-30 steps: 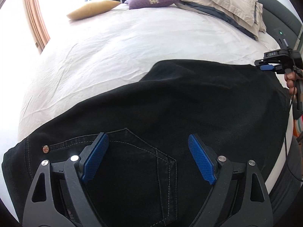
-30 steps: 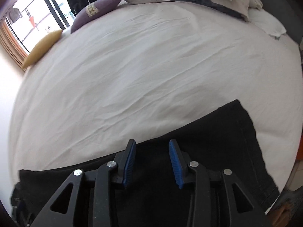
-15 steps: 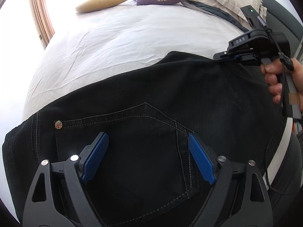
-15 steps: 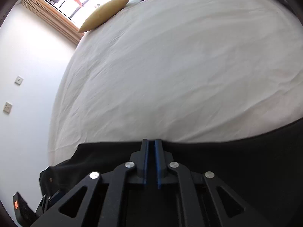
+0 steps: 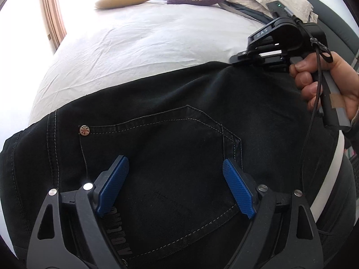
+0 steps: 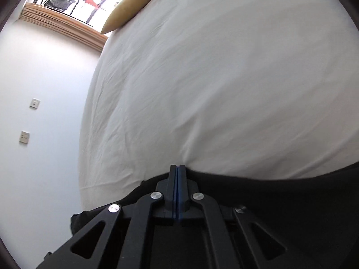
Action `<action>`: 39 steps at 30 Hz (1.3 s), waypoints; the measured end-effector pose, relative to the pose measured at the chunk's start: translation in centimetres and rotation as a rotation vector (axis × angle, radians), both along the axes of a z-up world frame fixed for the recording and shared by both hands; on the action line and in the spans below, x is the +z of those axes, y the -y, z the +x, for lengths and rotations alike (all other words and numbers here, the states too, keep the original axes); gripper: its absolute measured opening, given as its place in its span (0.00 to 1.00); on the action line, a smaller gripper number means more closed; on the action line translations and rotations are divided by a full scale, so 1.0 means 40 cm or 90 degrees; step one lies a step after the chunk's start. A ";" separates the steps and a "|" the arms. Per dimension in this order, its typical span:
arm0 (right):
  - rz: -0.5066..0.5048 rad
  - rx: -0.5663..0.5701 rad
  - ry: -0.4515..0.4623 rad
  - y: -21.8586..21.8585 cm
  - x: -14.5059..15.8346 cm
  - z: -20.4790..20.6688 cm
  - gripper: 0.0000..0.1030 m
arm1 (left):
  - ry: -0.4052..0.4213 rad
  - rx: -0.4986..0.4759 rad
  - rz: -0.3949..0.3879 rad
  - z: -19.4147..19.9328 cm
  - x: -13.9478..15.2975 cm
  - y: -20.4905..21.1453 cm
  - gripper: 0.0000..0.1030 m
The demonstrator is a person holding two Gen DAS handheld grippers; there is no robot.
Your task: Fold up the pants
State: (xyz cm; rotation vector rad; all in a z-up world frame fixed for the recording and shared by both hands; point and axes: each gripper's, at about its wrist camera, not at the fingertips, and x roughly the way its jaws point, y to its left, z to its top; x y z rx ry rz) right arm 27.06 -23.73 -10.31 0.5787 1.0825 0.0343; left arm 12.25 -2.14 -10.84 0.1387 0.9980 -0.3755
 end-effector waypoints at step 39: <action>0.044 -0.093 -0.008 0.351 0.018 -0.663 0.31 | -0.155 -0.288 -0.121 -0.091 0.067 0.302 0.42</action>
